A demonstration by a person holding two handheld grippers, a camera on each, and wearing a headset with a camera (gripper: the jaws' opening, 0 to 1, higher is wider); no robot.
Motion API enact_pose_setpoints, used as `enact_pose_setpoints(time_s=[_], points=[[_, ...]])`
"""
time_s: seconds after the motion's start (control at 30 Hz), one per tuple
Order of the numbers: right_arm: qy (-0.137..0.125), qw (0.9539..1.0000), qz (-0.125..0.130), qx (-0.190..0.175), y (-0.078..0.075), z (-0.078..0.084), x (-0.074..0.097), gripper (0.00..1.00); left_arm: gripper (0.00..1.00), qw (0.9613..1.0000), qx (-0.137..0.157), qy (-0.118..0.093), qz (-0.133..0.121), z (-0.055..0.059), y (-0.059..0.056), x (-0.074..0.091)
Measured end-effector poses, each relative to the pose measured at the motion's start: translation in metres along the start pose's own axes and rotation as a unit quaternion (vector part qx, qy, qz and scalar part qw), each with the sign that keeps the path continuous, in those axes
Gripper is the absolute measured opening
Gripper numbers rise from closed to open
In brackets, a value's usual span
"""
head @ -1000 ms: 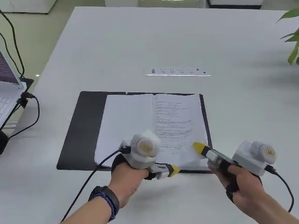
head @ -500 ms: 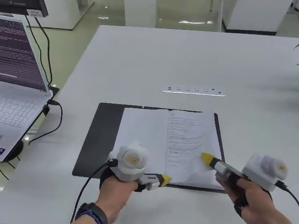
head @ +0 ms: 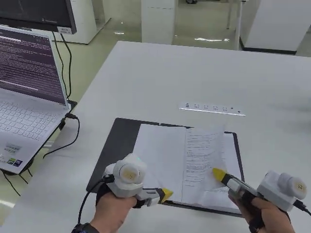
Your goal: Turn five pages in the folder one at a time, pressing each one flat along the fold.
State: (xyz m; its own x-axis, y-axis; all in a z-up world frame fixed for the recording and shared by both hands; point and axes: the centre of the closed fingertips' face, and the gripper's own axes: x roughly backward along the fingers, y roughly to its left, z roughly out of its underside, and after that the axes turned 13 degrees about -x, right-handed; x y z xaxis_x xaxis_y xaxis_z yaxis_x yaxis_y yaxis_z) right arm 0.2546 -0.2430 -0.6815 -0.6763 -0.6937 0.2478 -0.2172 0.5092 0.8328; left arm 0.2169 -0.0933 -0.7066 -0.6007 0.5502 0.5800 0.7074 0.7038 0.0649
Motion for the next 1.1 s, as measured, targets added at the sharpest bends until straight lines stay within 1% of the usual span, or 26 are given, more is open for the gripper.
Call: enact_pose_setpoints(time_s=[0.23,0.37,0.57,0.67,0.8,0.93,1.0,1.1], points=[[0.008,0.9998,-0.015,0.013,0.017,0.005,-0.012,0.0,0.67,0.9996,0.014,-0.005,-0.022,0.01,0.015,0.02],[0.017,0.9993,-0.025,0.02,0.029,0.012,-0.021,0.0,0.67,0.9991,0.022,-0.006,-0.034,0.017,0.023,0.032],[0.033,0.9984,-0.039,0.026,0.042,0.022,-0.035,0.0,0.68,0.998,0.035,-0.007,-0.052,0.027,0.034,0.048],[0.038,0.9979,-0.044,0.027,0.046,0.024,-0.042,0.0,0.69,0.9976,0.039,-0.008,-0.057,0.031,0.039,0.052],[0.044,0.9972,-0.055,0.027,0.056,0.027,-0.05,0.0,0.7,0.9968,0.045,-0.007,-0.066,0.038,0.046,0.06],[0.055,0.9957,-0.066,0.034,0.067,0.033,-0.059,0.0,0.7,0.9964,0.045,-0.004,-0.072,0.044,0.053,0.067],[0.061,0.9951,-0.069,0.036,0.07,0.036,-0.064,0.0,0.7,0.996,0.047,-0.004,-0.075,0.046,0.056,0.07],[0.067,0.9946,-0.071,0.037,0.073,0.041,-0.068,0.0,0.71,0.9954,0.048,-0.008,-0.082,0.046,0.061,0.077]])
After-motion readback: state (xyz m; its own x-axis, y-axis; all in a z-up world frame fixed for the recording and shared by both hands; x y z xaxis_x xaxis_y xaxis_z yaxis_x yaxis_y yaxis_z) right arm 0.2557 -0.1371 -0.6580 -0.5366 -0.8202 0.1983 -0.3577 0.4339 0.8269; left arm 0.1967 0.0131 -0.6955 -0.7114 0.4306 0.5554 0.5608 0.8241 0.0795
